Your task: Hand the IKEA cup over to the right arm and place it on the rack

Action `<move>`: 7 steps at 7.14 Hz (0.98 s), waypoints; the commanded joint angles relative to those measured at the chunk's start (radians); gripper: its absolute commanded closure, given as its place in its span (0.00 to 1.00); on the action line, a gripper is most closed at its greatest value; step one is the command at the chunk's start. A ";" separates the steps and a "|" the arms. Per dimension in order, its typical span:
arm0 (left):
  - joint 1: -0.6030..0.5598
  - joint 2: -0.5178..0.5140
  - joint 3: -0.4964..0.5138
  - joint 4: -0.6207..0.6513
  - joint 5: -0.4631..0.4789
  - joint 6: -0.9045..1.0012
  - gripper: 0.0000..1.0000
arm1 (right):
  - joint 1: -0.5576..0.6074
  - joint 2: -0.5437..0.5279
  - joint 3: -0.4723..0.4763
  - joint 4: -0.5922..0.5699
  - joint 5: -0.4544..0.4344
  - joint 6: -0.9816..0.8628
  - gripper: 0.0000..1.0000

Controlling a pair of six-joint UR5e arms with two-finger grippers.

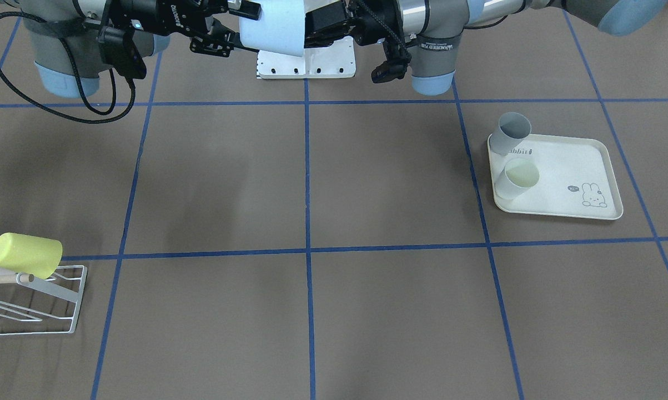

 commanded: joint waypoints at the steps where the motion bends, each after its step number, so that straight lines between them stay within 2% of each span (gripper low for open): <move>1: -0.007 0.004 -0.009 0.004 -0.001 -0.007 0.00 | -0.001 0.000 0.003 0.000 0.000 0.001 0.64; 4: -0.111 0.093 0.004 0.026 -0.024 0.016 0.00 | 0.069 -0.028 -0.003 -0.003 -0.003 0.016 0.64; 5: -0.174 0.128 0.007 0.071 -0.132 0.066 0.00 | 0.129 -0.061 -0.012 -0.013 0.003 -0.010 0.64; 7: -0.329 0.131 0.004 0.302 -0.393 0.242 0.00 | 0.267 -0.086 -0.134 -0.015 0.123 -0.202 0.64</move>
